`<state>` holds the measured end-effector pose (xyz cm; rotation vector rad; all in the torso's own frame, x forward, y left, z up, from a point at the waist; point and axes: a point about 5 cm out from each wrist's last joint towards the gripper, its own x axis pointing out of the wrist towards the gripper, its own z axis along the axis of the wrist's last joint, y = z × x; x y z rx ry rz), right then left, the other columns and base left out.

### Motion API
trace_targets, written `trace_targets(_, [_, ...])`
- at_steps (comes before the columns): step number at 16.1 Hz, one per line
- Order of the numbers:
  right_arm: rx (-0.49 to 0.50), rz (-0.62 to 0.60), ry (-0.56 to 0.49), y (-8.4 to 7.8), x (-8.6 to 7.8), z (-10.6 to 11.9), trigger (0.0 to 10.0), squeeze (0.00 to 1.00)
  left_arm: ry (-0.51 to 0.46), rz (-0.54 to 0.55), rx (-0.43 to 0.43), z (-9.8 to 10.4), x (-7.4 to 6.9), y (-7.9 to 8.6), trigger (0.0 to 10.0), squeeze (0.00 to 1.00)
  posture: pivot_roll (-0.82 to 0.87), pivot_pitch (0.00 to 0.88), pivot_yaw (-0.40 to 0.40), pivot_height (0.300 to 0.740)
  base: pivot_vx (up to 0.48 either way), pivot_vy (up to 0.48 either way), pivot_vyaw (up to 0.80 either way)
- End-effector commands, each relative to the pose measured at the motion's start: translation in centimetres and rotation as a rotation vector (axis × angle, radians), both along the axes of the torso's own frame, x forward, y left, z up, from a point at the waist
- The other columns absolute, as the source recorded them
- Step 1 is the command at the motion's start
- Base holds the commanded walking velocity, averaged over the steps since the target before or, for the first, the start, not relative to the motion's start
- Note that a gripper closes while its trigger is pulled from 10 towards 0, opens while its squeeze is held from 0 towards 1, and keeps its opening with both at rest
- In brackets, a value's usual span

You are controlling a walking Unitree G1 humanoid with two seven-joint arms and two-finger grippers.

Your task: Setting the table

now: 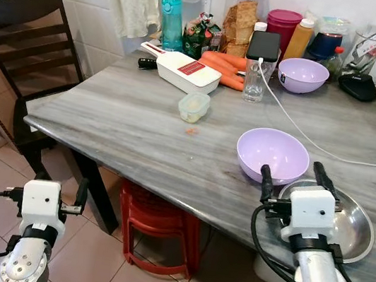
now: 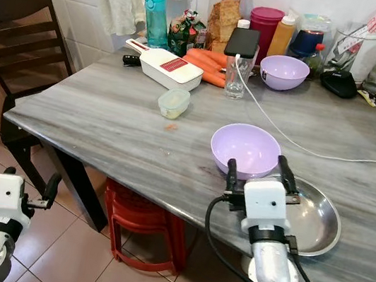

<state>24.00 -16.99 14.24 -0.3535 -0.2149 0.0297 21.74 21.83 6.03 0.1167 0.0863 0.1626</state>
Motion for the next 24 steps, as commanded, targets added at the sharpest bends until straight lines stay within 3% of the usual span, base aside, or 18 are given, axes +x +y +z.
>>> trace_targets(1, [-0.003,0.021,-0.032,0.1,0.1,0.7,10.0,0.0,-0.038,0.002,0.018,0.9,0.1,-0.1,10.0,0.0,-0.01,0.0,0.087,0.74,0.0,0.0,-0.63])
trace_targets(11, [0.008,0.035,-0.037,0.7,0.2,0.4,10.0,0.0,-0.038,-0.064,0.013,1.5,1.7,-1.1,10.0,0.0,-0.03,0.0,0.114,0.74,0.0,0.0,-0.68])
trace_targets(19, [0.029,0.034,-0.03,0.9,0.4,0.2,10.0,0.0,-0.025,-0.071,0.02,1.4,2.1,-1.1,10.0,0.0,-0.03,0.0,0.122,0.74,-0.28,0.0,-0.48])
trace_targets(24, [0.056,0.013,-0.021,0.7,0.5,0.0,10.0,0.0,-0.022,-0.084,0.022,1.4,2.3,-1.2,10.0,0.0,-0.03,0.0,0.127,0.74,-0.301,0.0,0.0])
